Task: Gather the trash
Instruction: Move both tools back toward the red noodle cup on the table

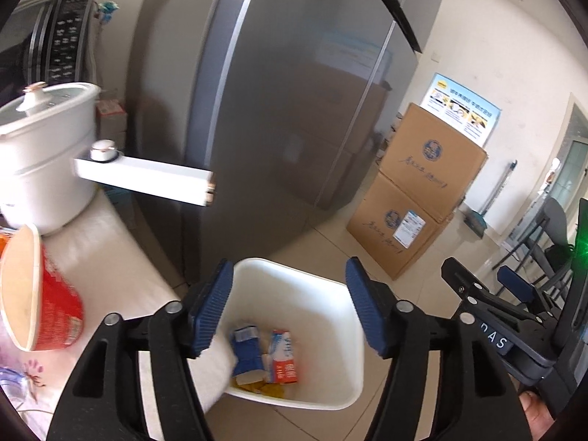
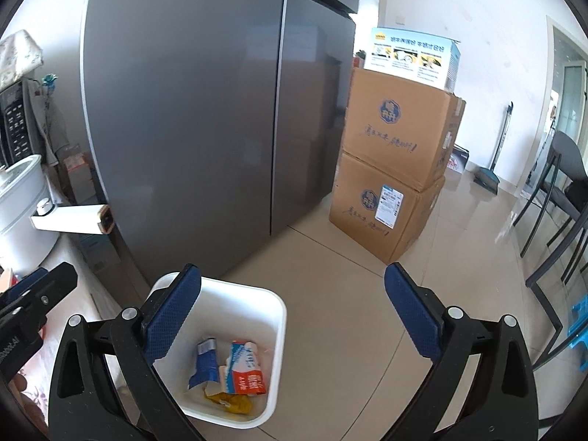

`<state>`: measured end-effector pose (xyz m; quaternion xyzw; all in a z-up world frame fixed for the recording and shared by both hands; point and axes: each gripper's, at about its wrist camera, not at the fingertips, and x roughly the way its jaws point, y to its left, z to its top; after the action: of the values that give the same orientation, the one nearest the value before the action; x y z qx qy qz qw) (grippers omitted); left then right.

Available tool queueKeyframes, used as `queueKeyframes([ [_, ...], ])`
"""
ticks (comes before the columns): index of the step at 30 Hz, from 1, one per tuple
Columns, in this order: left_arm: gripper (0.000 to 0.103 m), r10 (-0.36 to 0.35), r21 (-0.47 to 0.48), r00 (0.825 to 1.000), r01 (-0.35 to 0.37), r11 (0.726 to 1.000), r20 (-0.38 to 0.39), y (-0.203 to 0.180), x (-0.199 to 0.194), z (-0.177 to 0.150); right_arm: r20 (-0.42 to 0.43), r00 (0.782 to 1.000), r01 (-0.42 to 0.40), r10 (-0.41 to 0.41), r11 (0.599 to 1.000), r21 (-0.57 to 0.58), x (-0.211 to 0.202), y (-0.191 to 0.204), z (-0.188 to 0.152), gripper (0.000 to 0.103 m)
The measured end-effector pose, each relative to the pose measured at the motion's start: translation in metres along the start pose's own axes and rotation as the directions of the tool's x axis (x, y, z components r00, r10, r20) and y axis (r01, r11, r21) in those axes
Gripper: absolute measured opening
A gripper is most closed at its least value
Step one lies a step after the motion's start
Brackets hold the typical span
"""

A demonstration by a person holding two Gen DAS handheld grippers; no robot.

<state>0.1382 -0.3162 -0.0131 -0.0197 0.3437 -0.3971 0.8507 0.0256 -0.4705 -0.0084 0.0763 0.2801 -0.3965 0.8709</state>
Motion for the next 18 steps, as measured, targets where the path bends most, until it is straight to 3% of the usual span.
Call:
queueKeyframes([
  [5,0.079,0.056,-0.036,0.998,-0.055,0.998,0.036,0.022,-0.023,-0.001,0.026,0.999,-0.026,0.026,0.999,-0.023,-0.009,0.022,0.0,0.096],
  [18,0.079,0.18,-0.128,0.982,-0.171,0.977,0.057,0.097,-0.074,-0.007,0.072,0.985,-0.152,0.159,0.984,-0.094,-0.043,0.106,-0.002,0.096],
])
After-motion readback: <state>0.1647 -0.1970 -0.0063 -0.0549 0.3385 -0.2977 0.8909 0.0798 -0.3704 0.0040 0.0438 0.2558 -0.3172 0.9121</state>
